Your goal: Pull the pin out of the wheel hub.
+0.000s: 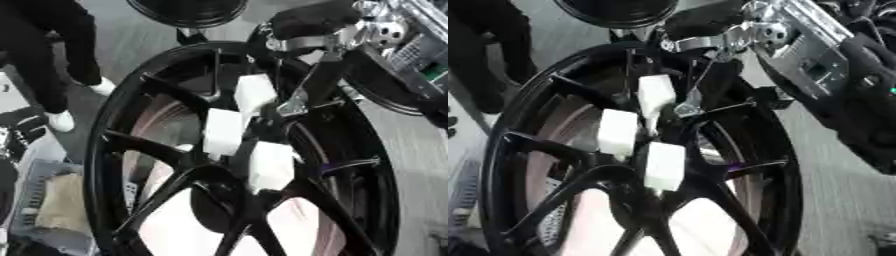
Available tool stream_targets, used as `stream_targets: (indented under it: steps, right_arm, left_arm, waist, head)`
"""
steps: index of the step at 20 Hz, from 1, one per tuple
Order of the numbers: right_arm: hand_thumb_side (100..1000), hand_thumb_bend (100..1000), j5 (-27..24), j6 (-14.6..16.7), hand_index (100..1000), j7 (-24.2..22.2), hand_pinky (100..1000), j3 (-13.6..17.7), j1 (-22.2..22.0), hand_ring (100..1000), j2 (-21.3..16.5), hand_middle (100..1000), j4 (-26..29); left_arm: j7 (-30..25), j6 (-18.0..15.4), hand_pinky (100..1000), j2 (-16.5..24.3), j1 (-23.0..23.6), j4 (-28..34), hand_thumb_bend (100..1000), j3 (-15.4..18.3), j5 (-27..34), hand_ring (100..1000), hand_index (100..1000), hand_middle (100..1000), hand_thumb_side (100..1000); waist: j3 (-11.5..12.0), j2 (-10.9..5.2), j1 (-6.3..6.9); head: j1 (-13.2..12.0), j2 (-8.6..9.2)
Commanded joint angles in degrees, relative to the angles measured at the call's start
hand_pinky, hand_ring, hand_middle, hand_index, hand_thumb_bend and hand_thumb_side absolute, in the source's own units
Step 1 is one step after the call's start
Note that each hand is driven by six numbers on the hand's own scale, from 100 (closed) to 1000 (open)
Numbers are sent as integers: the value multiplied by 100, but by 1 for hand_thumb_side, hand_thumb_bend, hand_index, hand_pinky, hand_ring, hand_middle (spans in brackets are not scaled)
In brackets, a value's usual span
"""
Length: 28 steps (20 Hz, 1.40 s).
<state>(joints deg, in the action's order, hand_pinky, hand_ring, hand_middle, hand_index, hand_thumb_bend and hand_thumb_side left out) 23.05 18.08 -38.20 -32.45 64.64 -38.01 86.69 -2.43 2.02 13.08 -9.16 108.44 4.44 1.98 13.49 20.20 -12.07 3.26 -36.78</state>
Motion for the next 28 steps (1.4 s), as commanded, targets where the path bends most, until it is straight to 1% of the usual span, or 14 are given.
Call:
stream_targets:
  steps: [1, 3, 7, 10, 15, 18, 22, 25, 28]
  right_arm:
    - [362, 286, 98, -85, 657, 194, 869, 27, 81, 736, -62, 506, 9]
    - [341, 241, 72, -125, 636, 245, 866, 8, 73, 723, -52, 484, -1]
    - [337, 196, -170, -243, 619, 289, 860, -1, 90, 707, -24, 465, -15]
    - [320, 184, -394, -347, 615, 291, 859, 24, 125, 700, -26, 458, 12]
    - [291, 162, -701, -529, 608, 327, 857, 172, 205, 690, -84, 446, 110]
    - [285, 145, -870, -622, 609, 322, 858, 313, 243, 689, -166, 445, 207]
    - [261, 123, -1126, -762, 610, 381, 859, 590, 256, 687, -345, 444, 402]
    - [241, 120, -1269, -863, 612, 477, 860, 822, 176, 689, -576, 446, 619]
    - [237, 137, -1360, -927, 626, 586, 863, 1073, -70, 694, -941, 461, 852]
  left_arm:
    - [-14, -10, 902, 95, -35, 99, 100, -7, 5, 844, 795, 804, 868]
    - [-16, -8, 902, 93, -34, 97, 100, -6, 7, 844, 794, 804, 868]
    - [-24, -7, 902, 93, -25, 92, 100, -6, 6, 844, 794, 804, 868]
    - [-21, -7, 902, 92, -18, 89, 100, 0, 7, 844, 794, 804, 868]
    - [-22, -2, 903, 92, -3, 69, 100, 5, 13, 845, 793, 805, 867]
    - [-22, -5, 903, 94, 7, 60, 100, 9, 20, 845, 793, 805, 866]
    - [-15, -9, 903, 94, 34, 52, 100, 23, 18, 845, 793, 805, 865]
    - [0, -10, 903, 94, 69, 44, 100, 39, 12, 845, 793, 805, 865]
    - [20, -13, 903, 90, 100, 42, 100, 59, 4, 845, 793, 805, 863]
  waist:
    - [7, -119, 74]
    - [6, -119, 75]
    - [-4, -128, 82]
    - [-14, -142, 88]
    - [-40, -185, 96]
    - [-60, -213, 105]
    - [-106, -252, 124]
    - [-161, -283, 141]
    - [-228, -310, 161]
  head:
    - [14, -33]
    - [16, -36]
    - [23, -51]
    - [24, -61]
    - [18, -64]
    - [10, -64]
    - [-10, -86]
    - [-41, -117]
    - [-76, -148]
